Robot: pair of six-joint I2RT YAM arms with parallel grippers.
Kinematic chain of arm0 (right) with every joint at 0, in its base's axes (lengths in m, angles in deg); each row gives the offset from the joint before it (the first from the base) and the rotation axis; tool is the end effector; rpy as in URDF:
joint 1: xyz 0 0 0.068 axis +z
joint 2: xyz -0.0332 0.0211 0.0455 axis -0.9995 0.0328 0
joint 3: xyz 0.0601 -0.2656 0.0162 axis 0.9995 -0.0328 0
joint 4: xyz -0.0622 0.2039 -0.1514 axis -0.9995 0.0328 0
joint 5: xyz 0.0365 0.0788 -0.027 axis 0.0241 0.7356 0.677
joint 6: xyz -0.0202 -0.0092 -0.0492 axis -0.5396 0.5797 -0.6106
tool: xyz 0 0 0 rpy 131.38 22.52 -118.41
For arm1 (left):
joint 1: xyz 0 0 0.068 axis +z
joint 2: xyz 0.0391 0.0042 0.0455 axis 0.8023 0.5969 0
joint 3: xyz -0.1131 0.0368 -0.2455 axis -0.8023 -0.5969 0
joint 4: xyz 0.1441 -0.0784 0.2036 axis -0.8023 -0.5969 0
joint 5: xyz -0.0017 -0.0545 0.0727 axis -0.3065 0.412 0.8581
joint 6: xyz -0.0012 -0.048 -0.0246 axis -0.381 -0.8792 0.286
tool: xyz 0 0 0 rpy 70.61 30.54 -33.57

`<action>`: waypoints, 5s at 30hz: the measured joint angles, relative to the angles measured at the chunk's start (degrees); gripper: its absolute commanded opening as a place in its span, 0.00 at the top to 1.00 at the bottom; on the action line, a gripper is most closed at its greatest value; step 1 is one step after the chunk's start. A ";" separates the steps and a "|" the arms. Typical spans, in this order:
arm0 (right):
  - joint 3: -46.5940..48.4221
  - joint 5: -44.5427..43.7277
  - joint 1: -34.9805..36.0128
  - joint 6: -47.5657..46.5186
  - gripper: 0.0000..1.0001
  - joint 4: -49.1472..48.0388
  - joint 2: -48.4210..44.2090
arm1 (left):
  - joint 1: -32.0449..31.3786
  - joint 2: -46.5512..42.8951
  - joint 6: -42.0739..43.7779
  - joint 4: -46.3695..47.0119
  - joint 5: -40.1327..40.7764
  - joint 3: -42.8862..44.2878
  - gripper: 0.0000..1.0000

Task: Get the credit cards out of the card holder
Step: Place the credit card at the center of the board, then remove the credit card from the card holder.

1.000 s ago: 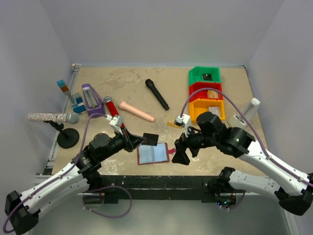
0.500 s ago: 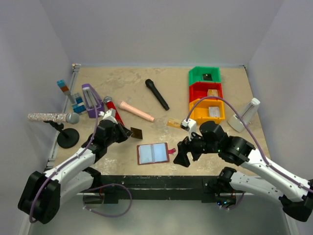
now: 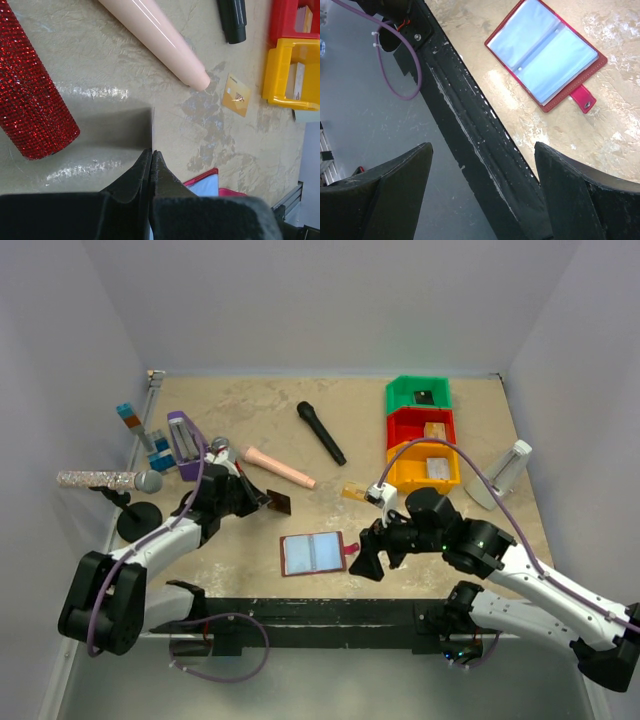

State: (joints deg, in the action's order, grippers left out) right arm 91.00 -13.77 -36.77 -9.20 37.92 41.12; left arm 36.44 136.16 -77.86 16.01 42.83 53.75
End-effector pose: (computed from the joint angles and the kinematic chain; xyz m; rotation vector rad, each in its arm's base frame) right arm 0.0937 0.1369 0.2934 -0.8317 2.2122 1.0519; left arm 0.2175 -0.0747 0.1739 -0.4510 2.2657 -0.8518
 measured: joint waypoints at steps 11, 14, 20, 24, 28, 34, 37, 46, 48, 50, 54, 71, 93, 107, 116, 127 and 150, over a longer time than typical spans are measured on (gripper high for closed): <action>-1.25 0.31 0.00 0.00 0.13 -0.57 0.02 | 2.36 4.68 1.60 0.48 -2.12 2.56 1.00; -1.27 0.31 0.00 -0.02 0.13 -0.85 0.22 | 2.60 6.10 1.99 0.83 -2.73 3.06 1.00; -1.86 0.31 0.00 0.00 0.13 -1.33 0.76 | 2.64 7.74 1.99 1.42 -3.28 3.58 0.98; -2.05 0.31 0.00 0.00 0.13 -1.36 0.79 | 2.64 8.26 2.01 1.68 -3.58 3.80 0.89; -2.08 0.33 0.00 0.00 0.13 -1.38 0.79 | 2.64 8.37 2.43 1.57 -3.63 4.33 0.84; -2.08 0.31 0.00 0.00 0.13 -1.40 0.79 | 2.73 8.37 2.45 1.18 -3.63 4.76 0.80; -2.08 0.31 0.00 0.00 0.12 -1.40 0.79 | 2.95 8.37 2.45 1.11 -3.61 4.79 0.78; -2.08 0.28 0.00 0.00 0.13 -1.40 0.79 | 3.63 7.87 2.60 0.35 -3.61 5.29 0.71; -2.08 0.28 0.00 0.00 0.13 -1.40 0.79 | 3.78 7.43 2.67 0.00 -3.54 5.42 0.69; -2.08 0.28 0.00 0.00 0.12 -1.40 0.87 | 3.87 6.93 2.82 -0.50 -3.50 5.46 0.67; -2.08 0.28 0.00 0.00 0.12 -1.36 1.29 | 4.07 5.86 3.48 -2.10 -3.39 5.90 0.64; -2.01 -10.47 -3.19 7.19 0.10 -2.80 14.25 | -8.66 -14.40 2.38 -8.26 1.68 4.13 0.59; -1.07 -11.37 -9.01 11.56 0.69 -13.03 38.77 | -18.67 -32.00 -7.67 -14.58 7.98 -14.34 0.58; -3.10 -9.73 -9.05 11.82 1.00 -14.67 37.33 | -26.43 -24.02 -11.56 -8.92 9.90 -14.36 0.55; -4.42 -7.93 -9.05 11.87 1.00 -15.02 35.47 | -28.85 -19.17 -12.94 -5.99 12.11 -14.34 0.55; -4.68 -5.84 -9.05 11.82 1.00 -15.85 35.47 | -31.63 -13.86 -13.20 -3.10 14.47 -14.08 0.55; -4.79 -2.40 -9.05 11.82 1.00 -17.03 36.04 | -32.13 -8.46 -12.66 7.74 9.84 -13.62 0.56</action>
State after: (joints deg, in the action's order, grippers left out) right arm 86.21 -16.18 -45.82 2.62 20.90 77.17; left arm 4.31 127.70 -90.51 23.75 52.67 40.13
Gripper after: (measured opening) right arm 0.029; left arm 0.444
